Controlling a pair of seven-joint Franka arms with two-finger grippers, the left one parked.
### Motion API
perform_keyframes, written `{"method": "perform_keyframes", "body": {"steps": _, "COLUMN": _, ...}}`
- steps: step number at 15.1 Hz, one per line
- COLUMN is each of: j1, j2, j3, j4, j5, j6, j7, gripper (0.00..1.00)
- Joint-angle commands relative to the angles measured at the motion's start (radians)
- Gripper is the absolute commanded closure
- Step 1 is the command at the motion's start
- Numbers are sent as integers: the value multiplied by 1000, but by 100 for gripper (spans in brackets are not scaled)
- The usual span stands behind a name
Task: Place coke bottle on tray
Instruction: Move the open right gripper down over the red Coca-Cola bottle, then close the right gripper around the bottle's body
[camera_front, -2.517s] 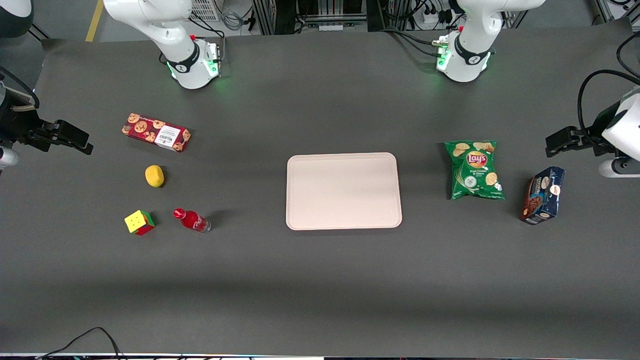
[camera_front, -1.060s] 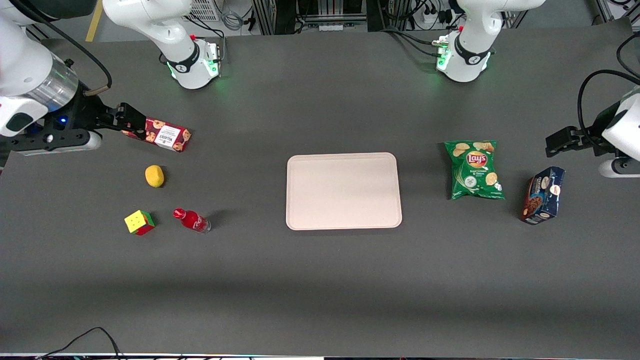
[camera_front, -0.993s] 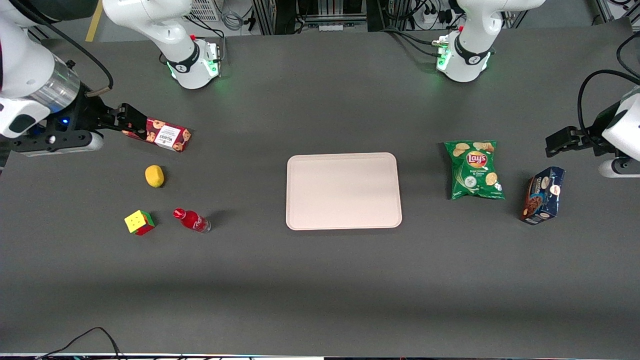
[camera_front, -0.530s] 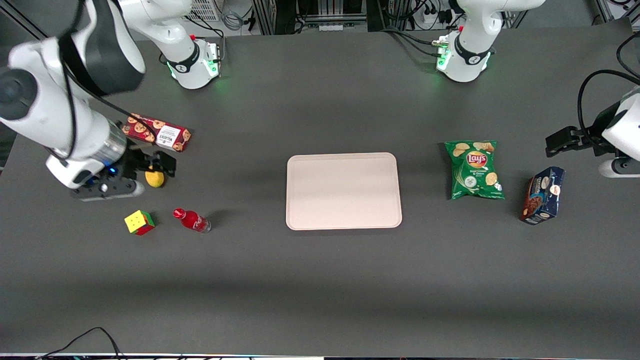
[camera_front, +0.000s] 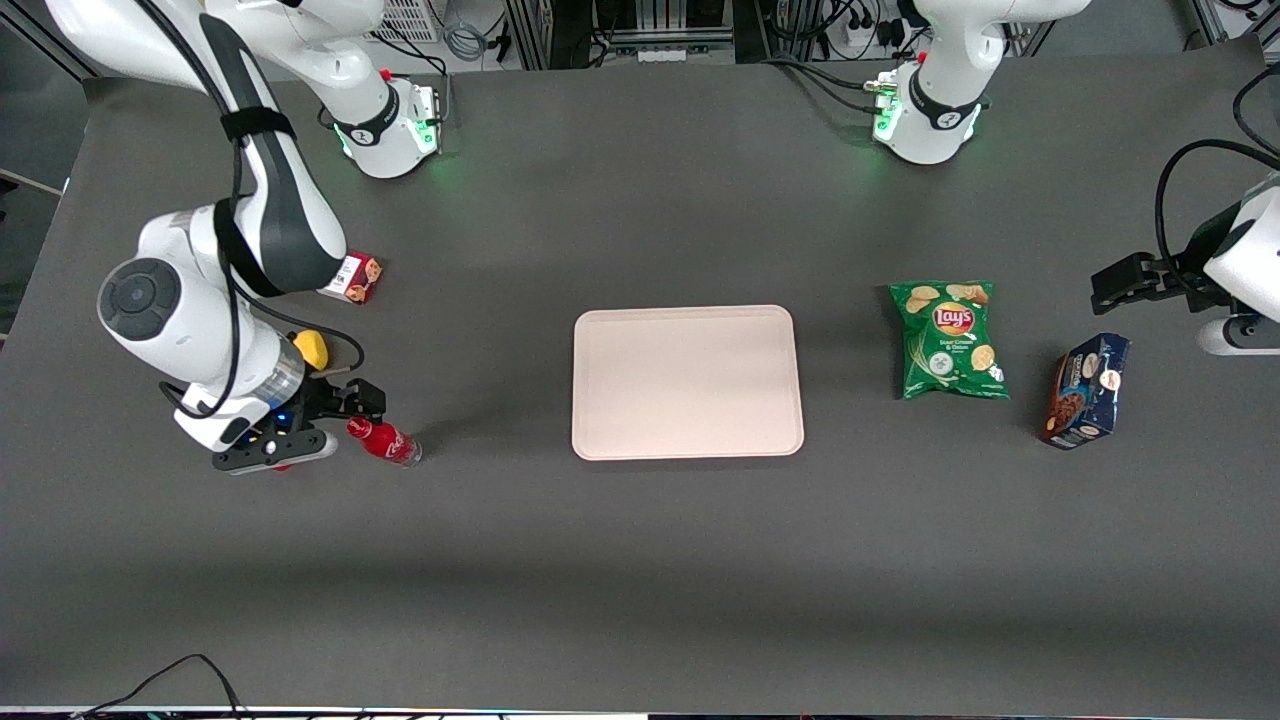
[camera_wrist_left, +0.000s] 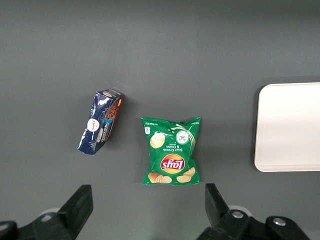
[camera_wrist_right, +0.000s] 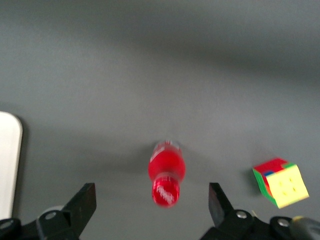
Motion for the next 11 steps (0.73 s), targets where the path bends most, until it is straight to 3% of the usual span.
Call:
{"method": "perform_keyframes", "body": {"steps": 1, "j1": 2, "j2": -7, "j3": -4, "j4": -115, "j5": 13, "j6": 164, "j7": -43, "gripper": 0}}
{"method": "perform_keyframes", "body": {"steps": 11, "j1": -6, "j2": 45, "j3": -19, "j4": -157, "j5": 13, "j6": 192, "j7": -127, "gripper": 0}}
